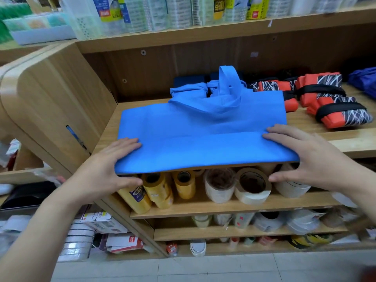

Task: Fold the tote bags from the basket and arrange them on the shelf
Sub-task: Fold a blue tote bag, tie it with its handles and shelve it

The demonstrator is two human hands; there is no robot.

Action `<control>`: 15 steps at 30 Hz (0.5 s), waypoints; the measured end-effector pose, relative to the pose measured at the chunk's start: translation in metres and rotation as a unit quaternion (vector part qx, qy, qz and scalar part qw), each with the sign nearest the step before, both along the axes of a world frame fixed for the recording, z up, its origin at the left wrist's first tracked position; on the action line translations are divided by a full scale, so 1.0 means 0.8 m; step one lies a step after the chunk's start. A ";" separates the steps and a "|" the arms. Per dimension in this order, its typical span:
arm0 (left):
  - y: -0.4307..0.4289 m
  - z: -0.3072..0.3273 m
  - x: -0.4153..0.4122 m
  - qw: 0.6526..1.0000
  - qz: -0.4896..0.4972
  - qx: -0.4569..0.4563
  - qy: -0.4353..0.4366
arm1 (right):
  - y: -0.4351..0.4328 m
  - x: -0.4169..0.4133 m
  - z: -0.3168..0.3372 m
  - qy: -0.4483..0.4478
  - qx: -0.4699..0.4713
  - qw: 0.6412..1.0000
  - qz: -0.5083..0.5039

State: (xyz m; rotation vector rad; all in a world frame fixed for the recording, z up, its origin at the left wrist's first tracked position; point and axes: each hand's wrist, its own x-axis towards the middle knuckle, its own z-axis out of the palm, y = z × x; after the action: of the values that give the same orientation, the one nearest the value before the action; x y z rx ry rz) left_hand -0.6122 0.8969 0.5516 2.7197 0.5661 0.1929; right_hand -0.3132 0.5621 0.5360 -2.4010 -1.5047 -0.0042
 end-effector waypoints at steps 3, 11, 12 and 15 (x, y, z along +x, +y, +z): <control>0.003 0.010 -0.005 0.998 0.017 -0.032 -0.049 | -0.005 0.007 0.004 0.046 0.049 0.998 0.009; 0.006 0.051 -0.011 0.989 0.054 -0.134 0.013 | 0.004 0.010 0.038 0.209 0.098 0.973 -0.026; 0.006 0.060 -0.012 0.991 0.052 -0.121 0.035 | 0.007 0.011 0.045 0.216 0.084 0.972 -0.030; 0.006 0.094 -0.005 0.975 0.023 -0.141 0.170 | 0.014 0.013 0.059 0.226 0.039 0.973 -0.040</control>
State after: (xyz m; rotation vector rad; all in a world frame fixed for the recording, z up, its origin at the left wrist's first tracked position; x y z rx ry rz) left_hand -0.6160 0.9018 0.6269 2.4742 0.6912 -0.3246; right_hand -0.3030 0.5730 0.5832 -2.2021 -1.1736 0.4276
